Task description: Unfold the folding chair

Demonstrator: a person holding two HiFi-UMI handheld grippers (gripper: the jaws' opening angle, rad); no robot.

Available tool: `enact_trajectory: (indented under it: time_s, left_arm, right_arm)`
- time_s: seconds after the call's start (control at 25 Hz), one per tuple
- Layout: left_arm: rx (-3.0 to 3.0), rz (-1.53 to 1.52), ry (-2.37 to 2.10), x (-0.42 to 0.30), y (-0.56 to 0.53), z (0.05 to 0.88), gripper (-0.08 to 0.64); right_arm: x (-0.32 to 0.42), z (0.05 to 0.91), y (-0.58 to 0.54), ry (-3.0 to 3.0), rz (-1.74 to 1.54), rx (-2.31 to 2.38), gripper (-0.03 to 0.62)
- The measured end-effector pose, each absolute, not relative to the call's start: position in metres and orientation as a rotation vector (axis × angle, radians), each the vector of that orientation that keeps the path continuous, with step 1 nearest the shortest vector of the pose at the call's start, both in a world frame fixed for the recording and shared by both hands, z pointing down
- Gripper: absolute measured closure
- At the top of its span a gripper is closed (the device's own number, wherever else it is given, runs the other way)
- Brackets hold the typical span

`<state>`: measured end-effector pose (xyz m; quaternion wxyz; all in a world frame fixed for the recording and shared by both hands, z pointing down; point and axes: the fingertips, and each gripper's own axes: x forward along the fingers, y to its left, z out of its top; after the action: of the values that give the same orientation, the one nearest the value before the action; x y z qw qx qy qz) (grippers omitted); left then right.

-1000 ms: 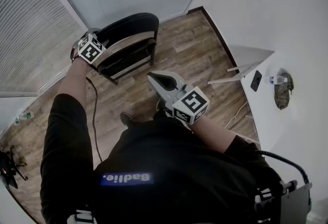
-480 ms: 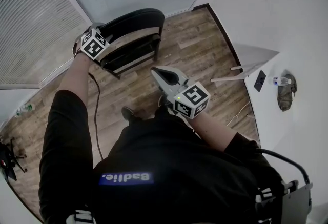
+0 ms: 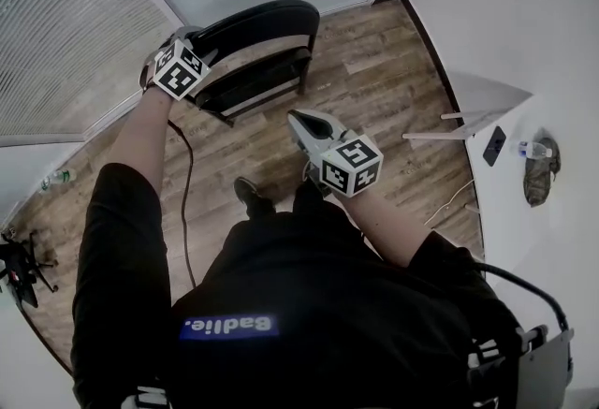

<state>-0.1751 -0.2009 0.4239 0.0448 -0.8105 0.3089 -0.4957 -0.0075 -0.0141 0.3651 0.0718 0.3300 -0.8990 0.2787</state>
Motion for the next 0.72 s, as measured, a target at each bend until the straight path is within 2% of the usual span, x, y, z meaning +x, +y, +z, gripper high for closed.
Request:
enact_trajectory:
  time_s: [0.72]
  left_arm:
    - [-2.462, -1.505, 0.954, -0.180, -0.193, 0.425, 0.376]
  right_arm:
    - [-0.016, 0.475, -0.065, -2.513, 1.146, 1.071, 0.584]
